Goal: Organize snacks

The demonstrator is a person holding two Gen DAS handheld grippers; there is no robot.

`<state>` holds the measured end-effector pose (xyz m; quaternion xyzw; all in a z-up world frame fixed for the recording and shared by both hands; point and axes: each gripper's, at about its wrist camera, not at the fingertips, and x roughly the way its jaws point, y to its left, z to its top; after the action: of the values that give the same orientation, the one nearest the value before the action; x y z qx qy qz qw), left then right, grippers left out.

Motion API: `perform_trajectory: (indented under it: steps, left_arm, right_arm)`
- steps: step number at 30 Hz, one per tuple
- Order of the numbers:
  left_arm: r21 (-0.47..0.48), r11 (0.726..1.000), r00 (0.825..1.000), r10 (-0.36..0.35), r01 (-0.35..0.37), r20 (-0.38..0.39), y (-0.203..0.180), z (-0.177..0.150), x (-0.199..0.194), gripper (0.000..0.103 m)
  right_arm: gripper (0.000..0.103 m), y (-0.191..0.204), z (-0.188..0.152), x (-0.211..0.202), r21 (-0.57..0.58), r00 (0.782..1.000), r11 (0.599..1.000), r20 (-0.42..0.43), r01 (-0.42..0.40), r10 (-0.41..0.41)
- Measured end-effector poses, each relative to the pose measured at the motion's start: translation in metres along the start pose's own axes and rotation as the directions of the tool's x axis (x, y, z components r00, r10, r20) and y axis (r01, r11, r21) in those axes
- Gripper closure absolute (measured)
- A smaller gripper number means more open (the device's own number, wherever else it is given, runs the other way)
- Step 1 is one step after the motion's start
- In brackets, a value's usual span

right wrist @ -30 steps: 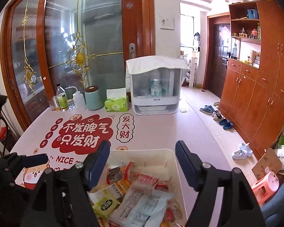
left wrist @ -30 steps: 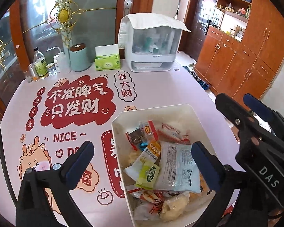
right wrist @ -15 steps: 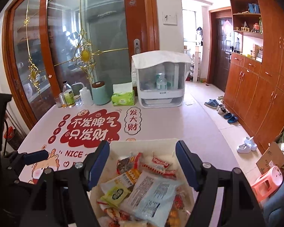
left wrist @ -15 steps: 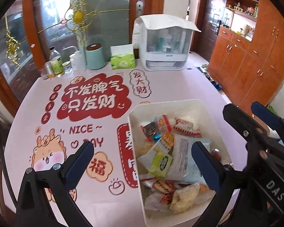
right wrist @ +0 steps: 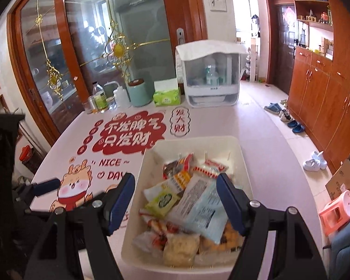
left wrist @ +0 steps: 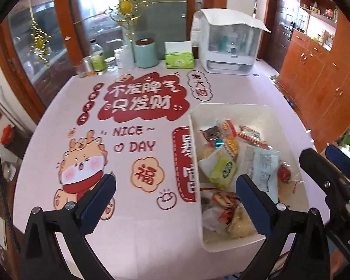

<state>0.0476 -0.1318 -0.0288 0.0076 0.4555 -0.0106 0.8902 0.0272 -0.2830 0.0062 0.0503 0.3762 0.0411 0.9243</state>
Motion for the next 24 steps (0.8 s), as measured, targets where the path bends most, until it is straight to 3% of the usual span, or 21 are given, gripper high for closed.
perform_trajectory:
  steps: [7, 24]
  left_arm:
    - [-0.024, 0.999, 0.998, 0.037, -0.036, 0.046, 0.011, -0.006, -0.018, 0.001]
    - [-0.049, 0.997, 0.996, 0.068, -0.065, 0.063, 0.021, -0.017, -0.032, 0.001]
  right_arm:
    - [0.03, 0.0, -0.005, -0.006, 0.007, 1.0, 1.0, -0.025, 0.009, -0.008]
    - [0.03, 0.018, -0.017, -0.008, -0.022, 0.997, 0.999, -0.071, -0.034, 0.032]
